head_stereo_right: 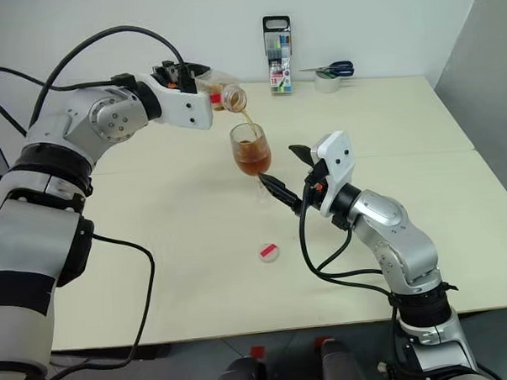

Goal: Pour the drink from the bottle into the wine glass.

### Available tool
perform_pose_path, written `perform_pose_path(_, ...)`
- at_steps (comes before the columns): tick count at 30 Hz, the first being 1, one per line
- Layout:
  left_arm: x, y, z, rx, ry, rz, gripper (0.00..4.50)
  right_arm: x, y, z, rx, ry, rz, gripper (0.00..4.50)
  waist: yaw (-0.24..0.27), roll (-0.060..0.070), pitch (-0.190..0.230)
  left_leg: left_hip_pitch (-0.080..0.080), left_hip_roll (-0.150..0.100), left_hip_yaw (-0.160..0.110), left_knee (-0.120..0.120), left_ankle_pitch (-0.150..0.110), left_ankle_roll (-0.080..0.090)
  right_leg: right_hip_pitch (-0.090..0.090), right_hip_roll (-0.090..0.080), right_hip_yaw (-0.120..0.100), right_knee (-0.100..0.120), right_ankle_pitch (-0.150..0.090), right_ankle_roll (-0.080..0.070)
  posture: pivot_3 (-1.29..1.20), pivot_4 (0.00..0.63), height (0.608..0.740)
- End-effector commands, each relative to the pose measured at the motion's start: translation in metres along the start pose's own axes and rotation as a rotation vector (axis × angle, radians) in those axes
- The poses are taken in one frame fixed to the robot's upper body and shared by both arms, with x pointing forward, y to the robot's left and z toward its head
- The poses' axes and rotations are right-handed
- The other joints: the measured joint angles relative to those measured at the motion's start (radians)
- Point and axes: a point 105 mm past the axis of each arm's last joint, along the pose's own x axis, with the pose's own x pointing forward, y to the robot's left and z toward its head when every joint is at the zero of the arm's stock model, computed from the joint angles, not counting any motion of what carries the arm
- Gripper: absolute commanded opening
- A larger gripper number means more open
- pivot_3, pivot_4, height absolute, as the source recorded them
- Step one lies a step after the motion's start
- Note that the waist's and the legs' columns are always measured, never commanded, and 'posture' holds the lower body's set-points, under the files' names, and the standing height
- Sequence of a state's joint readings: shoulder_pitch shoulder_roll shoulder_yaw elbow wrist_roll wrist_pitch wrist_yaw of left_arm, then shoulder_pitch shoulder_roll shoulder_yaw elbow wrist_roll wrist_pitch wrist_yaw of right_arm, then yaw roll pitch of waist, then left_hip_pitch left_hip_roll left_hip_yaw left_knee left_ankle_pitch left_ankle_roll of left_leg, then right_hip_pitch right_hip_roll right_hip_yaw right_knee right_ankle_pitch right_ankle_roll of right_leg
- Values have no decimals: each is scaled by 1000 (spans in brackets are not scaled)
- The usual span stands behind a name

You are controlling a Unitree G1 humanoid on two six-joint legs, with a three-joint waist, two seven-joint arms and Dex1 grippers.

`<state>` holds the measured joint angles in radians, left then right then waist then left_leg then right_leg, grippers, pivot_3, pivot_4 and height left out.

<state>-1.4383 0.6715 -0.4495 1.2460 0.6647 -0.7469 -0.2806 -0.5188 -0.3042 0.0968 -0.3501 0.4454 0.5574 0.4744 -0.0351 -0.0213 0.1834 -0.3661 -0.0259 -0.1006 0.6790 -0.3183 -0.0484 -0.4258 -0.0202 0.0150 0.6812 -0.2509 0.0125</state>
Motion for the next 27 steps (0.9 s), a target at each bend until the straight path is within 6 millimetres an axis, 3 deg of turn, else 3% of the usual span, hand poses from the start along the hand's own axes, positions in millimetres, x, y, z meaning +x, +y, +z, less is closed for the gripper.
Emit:
perform_pose_path(1,-6,10,2,-134,-49,60,1725,-3,1,12,-11,-44,4,4500,0,0,0,0,0,0,0,0,0,0,0,0,0,0,0,0,150,740)
perform_pose_path(6,-12,5,2,-265,-80,71,1725,-3,2,13,-6,-40,17,4500,-1,0,0,0,1,-1,1,0,0,0,0,0,0,0,0,0,150,740)
perform_pose_path(10,-16,16,-10,-663,-82,227,1725,-2,6,14,1,-38,55,4500,0,0,0,-1,2,-2,1,0,0,0,0,0,0,0,0,0,150,740)
perform_pose_path(13,-27,8,-32,-911,-6,340,1725,-11,15,8,-7,0,124,4500,-6,0,0,0,3,-4,2,0,0,0,-1,0,0,0,0,0,150,740)
perform_pose_path(19,-65,-41,-74,-1283,214,527,1725,-44,32,-15,-72,87,258,4500,-17,0,-1,1,4,-7,1,0,0,1,-1,1,1,0,0,0,150,740)
perform_pose_path(23,-83,-81,-80,-1489,276,591,1725,-54,42,-30,-75,100,305,4500,-15,-1,-1,1,4,-8,2,0,0,2,-1,0,2,0,0,0,150,740)
perform_pose_path(27,-95,-113,-79,-1503,340,571,1725,-51,43,-34,-70,93,313,4500,-12,-2,-2,3,5,-7,2,0,0,3,-2,1,1,0,0,0,150,740)
